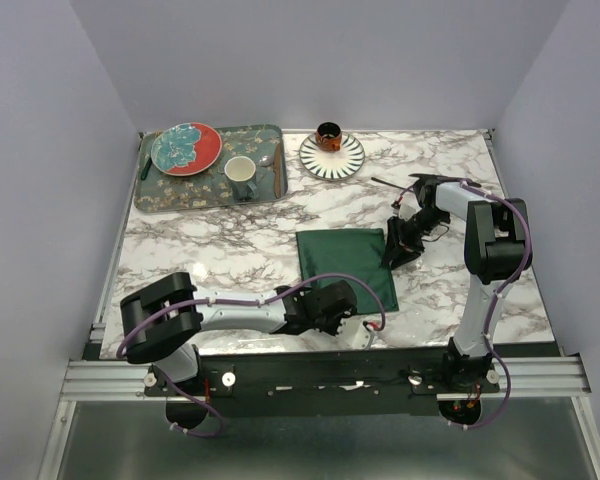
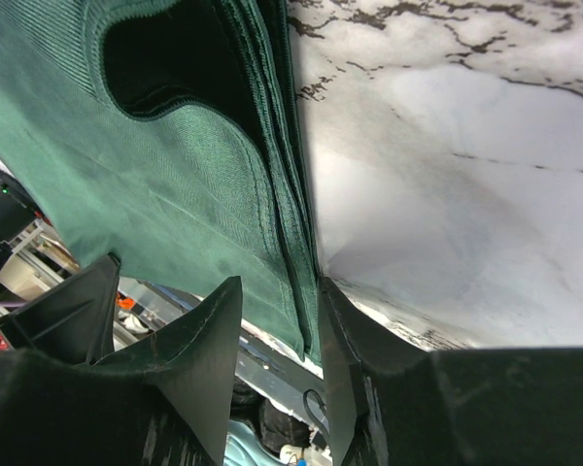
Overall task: Fold the napkin into a case and place the utensils inside
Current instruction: Smooth out the square-folded napkin at the center of the board.
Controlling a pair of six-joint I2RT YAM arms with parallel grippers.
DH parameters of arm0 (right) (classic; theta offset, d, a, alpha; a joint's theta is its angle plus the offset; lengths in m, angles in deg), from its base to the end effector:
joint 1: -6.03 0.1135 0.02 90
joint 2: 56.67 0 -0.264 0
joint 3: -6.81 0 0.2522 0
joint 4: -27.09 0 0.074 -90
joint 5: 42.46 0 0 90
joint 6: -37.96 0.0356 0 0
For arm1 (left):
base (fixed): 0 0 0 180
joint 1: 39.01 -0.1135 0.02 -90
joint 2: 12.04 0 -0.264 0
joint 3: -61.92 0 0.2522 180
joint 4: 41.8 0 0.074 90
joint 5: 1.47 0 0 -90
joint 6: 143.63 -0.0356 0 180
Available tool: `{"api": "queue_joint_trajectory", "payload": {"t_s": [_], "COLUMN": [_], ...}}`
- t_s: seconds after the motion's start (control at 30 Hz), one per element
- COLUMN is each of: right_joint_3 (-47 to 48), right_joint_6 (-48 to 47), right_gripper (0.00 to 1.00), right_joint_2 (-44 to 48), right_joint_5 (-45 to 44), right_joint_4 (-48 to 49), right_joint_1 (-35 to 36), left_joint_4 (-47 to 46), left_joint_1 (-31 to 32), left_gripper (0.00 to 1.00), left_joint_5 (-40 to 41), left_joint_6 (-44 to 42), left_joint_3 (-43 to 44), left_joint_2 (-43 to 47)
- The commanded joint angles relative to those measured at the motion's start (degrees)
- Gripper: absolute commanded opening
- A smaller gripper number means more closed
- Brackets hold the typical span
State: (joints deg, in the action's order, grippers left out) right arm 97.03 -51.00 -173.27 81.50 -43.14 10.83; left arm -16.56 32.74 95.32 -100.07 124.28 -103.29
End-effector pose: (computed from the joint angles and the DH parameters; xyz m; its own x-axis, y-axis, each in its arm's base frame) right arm 0.3493 0.0493 0.1347 -0.9898 -0.0680 0.1252 0.0126 0.8333 0.5527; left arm 0.1013 -0.2937 0.1670 0.4928 0.8034 -0.3344 0.8188 -0.2981 0.4906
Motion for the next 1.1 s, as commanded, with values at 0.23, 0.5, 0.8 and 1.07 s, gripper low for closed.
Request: {"api": "queue_joint_trajectory", "payload": {"t_s": [0.23,0.5,0.8,1.07], "right_joint_3": [1.4,1.4,2.2,5.4], "right_joint_6": [-0.2,-0.6,-0.6,-3.5], "right_gripper": [0.51,0.55,0.54,0.53], "right_joint_2": [-1.1,-0.9,-0.7,0.5], "right_joint_5": [-1.2,0.3,-0.2,-4.2], "right_joint_4": [-0.7,-0.7,-1.5,-0.6], "right_joint_1": [0.1,0.0,0.1,0.1], "left_joint_4": [-1.4,-2.7,9.1,12.5], "left_joint_1": [-0.1,-0.1,-5.6,-33.6], "left_gripper": [0.0,0.0,0.92,0.99], "left_joint_5": [-3.4,-3.8,-14.4,-42.3], "left_joint_6": [-1.6,-1.6,11.9,46.0], "left_joint_3": [-2.8,-2.2,8.5,19.8], "left_joint_2": [2.9,1.8,7.1,7.0]}}
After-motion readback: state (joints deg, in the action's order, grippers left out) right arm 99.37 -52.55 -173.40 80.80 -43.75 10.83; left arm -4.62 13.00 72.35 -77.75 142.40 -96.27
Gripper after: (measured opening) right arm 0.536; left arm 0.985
